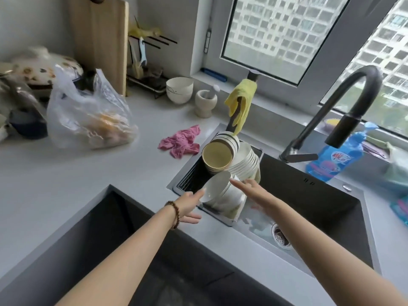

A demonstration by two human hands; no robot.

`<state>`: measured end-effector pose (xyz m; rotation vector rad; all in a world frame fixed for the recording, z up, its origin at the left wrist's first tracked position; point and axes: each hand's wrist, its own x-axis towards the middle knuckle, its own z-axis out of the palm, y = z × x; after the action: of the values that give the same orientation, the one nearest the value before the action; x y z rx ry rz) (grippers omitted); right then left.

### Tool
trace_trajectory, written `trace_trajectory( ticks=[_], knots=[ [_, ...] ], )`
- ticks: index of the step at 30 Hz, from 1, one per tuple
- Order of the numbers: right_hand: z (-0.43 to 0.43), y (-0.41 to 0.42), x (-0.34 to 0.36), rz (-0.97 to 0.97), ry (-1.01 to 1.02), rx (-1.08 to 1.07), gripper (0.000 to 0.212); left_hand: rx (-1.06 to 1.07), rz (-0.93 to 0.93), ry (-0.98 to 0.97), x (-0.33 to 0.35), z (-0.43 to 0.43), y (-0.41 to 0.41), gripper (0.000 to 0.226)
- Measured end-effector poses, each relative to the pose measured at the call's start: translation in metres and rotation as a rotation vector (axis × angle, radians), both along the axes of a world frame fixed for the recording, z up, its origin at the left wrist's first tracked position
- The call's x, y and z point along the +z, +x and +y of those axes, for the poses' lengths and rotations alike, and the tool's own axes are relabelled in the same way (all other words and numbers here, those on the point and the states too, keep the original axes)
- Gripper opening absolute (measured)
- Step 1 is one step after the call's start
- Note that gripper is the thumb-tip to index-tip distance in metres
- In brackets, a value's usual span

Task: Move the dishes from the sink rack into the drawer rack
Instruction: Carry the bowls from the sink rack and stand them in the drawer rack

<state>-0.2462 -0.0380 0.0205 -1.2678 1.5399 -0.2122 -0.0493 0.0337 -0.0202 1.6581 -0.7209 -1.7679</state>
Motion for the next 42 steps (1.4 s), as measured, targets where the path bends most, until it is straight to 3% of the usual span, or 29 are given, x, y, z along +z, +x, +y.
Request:
trace_trajectory(
  ticks=[2,4,6,9,11,14,21,25,27,42],
  knots=[
    [-0.036,0.004,-0.012,0.041,-0.013,0.083,0.092,0.0,0.003,0.027,-0.011,-0.024,-0.004,0.078],
    [-0.073,0.003,-0.034,0.09,0.057,0.155,0.121,0.007,0.01,0.042,-0.024,-0.047,-0.006,0.08],
    [-0.088,0.012,-0.033,0.126,0.191,0.216,0.13,-0.02,0.034,0.081,-0.034,-0.066,-0.006,0.081],
    [-0.107,0.022,-0.027,0.195,0.376,0.272,0.099,-0.092,0.063,0.155,-0.049,-0.088,-0.004,0.082],
    [-0.124,0.023,-0.029,0.226,0.448,0.254,0.088,-0.119,0.077,0.193,-0.057,-0.097,-0.003,0.083],
    [-0.135,0.026,-0.033,0.229,0.506,0.248,0.083,-0.139,0.085,0.252,-0.069,-0.107,-0.001,0.089],
    [-0.12,0.023,-0.047,0.225,0.423,0.204,0.078,-0.214,-0.018,0.273,-0.071,-0.114,-0.003,0.095],
    [-0.105,0.013,-0.052,0.137,0.268,0.094,0.013,-0.19,-0.061,0.209,-0.063,-0.11,-0.007,0.097],
    [-0.1,0.011,-0.052,0.095,0.235,0.082,0.006,-0.168,-0.085,0.187,-0.061,-0.107,-0.008,0.094],
    [-0.079,-0.014,-0.045,-0.205,0.175,-0.028,0.038,-0.211,-0.125,-0.02,-0.03,-0.086,0.0,0.063]
  ],
)
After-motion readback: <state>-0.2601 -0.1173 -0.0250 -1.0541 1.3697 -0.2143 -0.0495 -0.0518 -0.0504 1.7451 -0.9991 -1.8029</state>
